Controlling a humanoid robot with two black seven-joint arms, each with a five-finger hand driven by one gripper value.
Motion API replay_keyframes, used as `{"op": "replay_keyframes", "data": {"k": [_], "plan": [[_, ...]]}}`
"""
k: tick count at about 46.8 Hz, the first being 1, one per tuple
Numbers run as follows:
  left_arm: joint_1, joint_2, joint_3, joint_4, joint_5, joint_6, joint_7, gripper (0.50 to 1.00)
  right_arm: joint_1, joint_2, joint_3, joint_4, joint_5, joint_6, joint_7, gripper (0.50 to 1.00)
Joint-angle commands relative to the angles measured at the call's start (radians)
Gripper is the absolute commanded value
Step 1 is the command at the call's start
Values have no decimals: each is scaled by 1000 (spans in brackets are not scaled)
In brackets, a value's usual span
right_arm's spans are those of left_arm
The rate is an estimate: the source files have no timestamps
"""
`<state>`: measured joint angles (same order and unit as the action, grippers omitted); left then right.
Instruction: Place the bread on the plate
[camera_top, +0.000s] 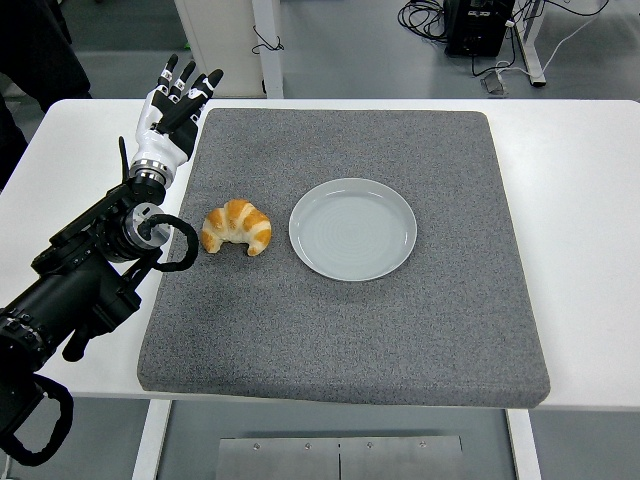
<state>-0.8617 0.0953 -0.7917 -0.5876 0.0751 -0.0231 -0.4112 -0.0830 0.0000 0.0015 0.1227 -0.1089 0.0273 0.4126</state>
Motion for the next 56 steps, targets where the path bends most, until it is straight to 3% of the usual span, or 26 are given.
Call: {"op": "replay_keyframes", "data": {"k": [1,56], "plan": [[-2,1,0,0,0,0,-1,974,0,0,0,0,0,-1,0,1000],[-11,11,8,-6,12,12,-1,974,0,0,0,0,0,-1,0,1000]]}}
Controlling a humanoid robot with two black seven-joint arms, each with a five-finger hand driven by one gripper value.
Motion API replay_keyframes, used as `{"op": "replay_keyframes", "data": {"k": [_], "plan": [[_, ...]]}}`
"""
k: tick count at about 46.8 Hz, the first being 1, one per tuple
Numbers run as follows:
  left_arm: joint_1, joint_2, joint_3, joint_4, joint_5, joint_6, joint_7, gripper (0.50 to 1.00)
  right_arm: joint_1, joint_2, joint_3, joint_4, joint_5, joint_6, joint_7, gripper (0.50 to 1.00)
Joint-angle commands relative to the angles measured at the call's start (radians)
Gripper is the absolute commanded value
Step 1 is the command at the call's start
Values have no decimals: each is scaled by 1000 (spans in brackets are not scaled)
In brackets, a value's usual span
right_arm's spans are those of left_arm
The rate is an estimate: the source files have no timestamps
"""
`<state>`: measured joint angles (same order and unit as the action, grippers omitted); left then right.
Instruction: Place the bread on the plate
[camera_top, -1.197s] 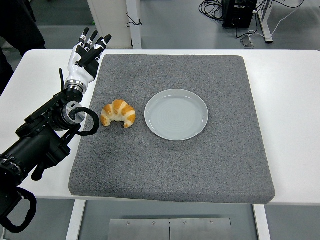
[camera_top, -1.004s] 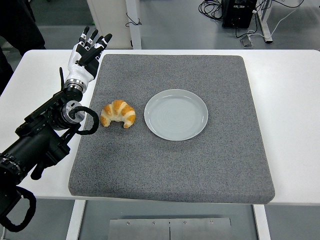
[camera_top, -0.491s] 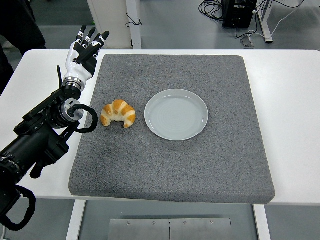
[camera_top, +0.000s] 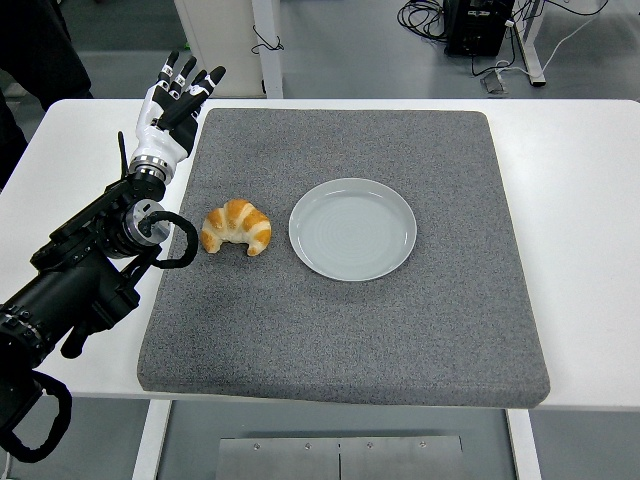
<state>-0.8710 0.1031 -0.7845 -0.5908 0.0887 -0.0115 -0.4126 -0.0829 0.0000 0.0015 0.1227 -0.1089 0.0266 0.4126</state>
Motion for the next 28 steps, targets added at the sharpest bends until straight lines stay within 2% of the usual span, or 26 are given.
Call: {"op": "replay_keyframes", "data": {"k": [1,14,23,28], "plan": [[-2,4,1,-3,-1,1,0,974,0,0,0,0,0,1,0,1000],[-11,12,4,-7,-6,-19,5,974,0,0,0,0,0,1,0,1000],[-20,33,4,-9,-7,-107,5,974,0,0,0,0,0,1,0,1000],[-20,40,4,-9,-7,-125,8,974,0,0,0,0,0,-1,0,1000]]}}
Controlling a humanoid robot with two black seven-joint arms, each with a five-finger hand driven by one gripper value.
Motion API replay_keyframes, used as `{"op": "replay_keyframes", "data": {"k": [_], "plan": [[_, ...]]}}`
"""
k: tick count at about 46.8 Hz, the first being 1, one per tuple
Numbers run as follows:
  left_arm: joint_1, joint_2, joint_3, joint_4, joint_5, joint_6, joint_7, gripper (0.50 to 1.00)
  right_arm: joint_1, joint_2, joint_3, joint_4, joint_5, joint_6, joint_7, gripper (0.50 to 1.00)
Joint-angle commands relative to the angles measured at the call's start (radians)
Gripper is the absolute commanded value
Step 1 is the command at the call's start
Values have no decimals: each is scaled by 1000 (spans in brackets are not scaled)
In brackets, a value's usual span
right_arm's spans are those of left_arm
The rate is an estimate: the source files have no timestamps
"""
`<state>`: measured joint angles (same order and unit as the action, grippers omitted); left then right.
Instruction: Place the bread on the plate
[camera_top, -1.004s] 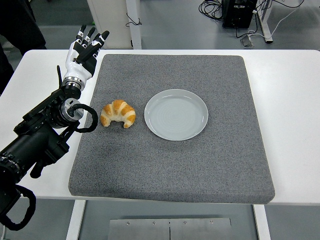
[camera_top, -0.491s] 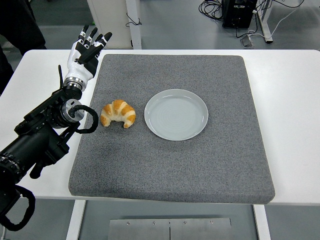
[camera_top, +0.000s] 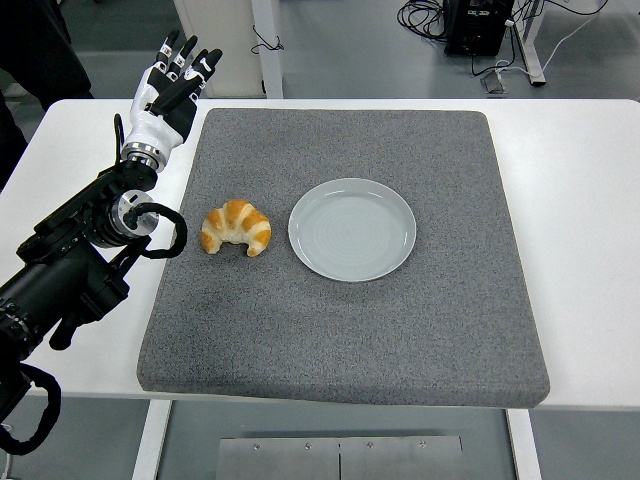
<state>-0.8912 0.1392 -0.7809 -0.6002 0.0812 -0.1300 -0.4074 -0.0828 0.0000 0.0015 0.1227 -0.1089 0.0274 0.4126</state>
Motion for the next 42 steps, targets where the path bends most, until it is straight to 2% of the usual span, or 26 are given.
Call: {"op": "replay_keyframes", "data": {"k": [1,10,27,42], "plan": [[-2,3,0,0,0,-7,4,974,0,0,0,0,0,-1,0,1000],[-9,34,12,0,11,10,18,974,0,0,0,0,0,-1,0,1000],[-86,80,235,0,14,115,36,974,0,0,0,0,0,0,0,1000],[-143,172,370,-4,15,119,48,972,0,0,0,0,0,-1,0,1000]]}}
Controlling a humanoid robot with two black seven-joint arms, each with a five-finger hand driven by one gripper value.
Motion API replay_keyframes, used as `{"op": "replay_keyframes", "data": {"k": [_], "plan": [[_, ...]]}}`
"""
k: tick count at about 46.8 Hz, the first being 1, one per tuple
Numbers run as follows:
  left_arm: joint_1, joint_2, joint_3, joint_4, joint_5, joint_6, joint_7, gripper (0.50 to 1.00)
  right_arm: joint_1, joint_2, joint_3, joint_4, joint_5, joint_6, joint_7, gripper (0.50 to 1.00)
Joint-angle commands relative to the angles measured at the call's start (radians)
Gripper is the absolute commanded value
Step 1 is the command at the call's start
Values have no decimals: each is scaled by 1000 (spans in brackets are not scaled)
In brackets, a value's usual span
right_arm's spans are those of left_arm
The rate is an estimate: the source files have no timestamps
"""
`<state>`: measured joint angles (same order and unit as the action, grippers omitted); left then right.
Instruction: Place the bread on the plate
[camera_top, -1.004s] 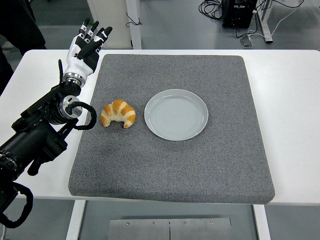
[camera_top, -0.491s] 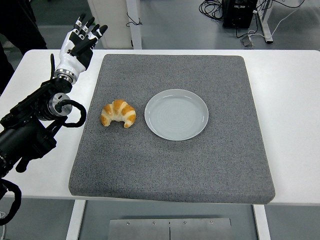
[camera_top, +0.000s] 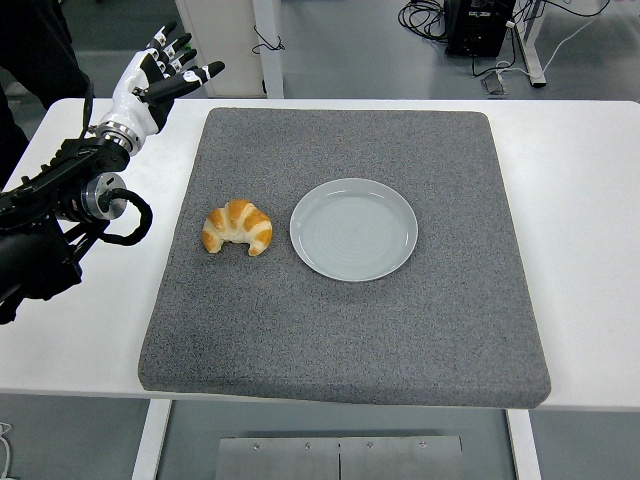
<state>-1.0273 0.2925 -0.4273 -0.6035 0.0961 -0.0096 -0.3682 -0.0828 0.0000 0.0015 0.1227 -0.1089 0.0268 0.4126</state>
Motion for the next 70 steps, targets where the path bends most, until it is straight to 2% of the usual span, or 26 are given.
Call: {"op": "replay_keyframes", "data": {"k": [1,7,14,20,28,34,42,50,61,70], "plan": [[-13,22,24,-2,1,-1,14,972,0,0,0,0,0,-1,0,1000],[-53,57,117,-9,10,-1,49,972,0,0,0,0,0,1,0,1000],[-103,103,232,-12,20,-13,48,971,0,0,0,0,0,-1,0,1000],[-135,164,280,-93,83,-12,48,971,0,0,0,0,0,1,0,1000],[-149,229,289,-205,191,-1,49,971,0,0,0,0,0,1,0,1000],[-154,244,292,-209,232,-1,51,971,0,0,0,0,0,-1,-1,1000],[-155,244,289,-209,384,0,57,971,0,0,0,0,0,1,0,1000],[-152,246,294,-223,441,-18,54,971,0,0,0,0,0,-1,0,1000],[-128,312,294,-423,583,-23,55,971,0,0,0,0,0,-1,0,1000],[-108,349,294,-512,645,-21,57,971,0,0,0,0,0,-1,0,1000]]}}
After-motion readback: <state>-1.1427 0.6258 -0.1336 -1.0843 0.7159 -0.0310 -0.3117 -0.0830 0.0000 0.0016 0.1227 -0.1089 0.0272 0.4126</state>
